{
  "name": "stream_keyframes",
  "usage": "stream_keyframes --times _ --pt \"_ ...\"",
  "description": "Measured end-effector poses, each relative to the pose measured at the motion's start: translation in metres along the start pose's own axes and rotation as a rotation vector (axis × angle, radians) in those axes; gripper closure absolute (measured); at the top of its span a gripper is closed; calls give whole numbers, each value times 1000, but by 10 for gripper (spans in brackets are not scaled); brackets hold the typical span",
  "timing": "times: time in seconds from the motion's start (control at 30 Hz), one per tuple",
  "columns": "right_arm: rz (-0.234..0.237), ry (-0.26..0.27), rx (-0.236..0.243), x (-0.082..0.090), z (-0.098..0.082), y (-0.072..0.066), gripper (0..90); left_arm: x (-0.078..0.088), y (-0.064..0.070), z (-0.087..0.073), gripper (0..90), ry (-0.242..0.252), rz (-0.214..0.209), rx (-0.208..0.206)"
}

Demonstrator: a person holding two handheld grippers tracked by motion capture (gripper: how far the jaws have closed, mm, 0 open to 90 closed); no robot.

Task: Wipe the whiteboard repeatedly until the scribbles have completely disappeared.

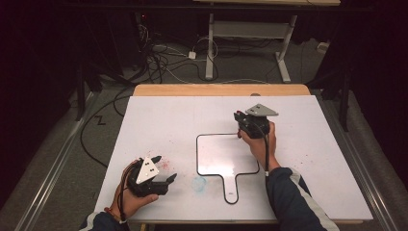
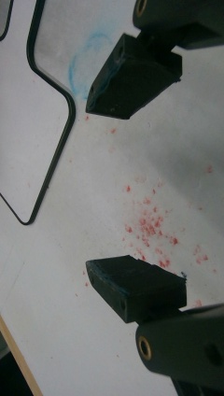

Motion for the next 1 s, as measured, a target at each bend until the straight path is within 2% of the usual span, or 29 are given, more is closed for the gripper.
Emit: stream_keyframes --times 0.13,0.23,0.3,0.37,0.47,0.53,0.6,0.67,0.77,0.83,0.87,1.0 --pt "-24 -17 -12 11 -6 12 815 0 1 1 205 3 1 -2" --pt "-31 -20 -12 18 -11 15 815 -1 1 1 205 -2 1 -1" --pt "-56 -35 -4 22 -12 17 815 -1 1 1 205 -3 -1 -3" --pt "-54 -28 6 24 -14 19 815 -1 2 1 205 -4 1 -5" --pt "-29 -20 -3 26 -16 18 814 -1 2 2 205 -2 0 -5" --pt "11 -8 -5 26 -17 15 814 -1 2 2 205 -3 -2 -4" --pt "25 -17 -21 26 -17 13 814 -1 3 2 205 -3 -2 -4" --pt "71 -16 -42 27 -18 10 814 -1 3 2 205 -5 -5 -5" --pt "90 -9 -57 31 -20 8 814 -1 2 1 205 -4 -3 -3" --pt "84 -8 -45 32 -21 8 814 -1 3 1 205 -3 -2 -3" --pt "64 -16 -31 33 -21 10 814 -1 3 2 205 -3 -1 -4" --pt "68 -31 -19 39 -24 15 814 -1 3 1 205 -4 -3 -5"
Point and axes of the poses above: each handheld gripper's, and its own axes: x roughly backward along the jaws, z roughly out of its top, y roughly to its right, the point moved 5 cm from there along -x, roughly forward along the jaws, and after that the axes turned 8 degrees about -y, right-handed, at the moved point
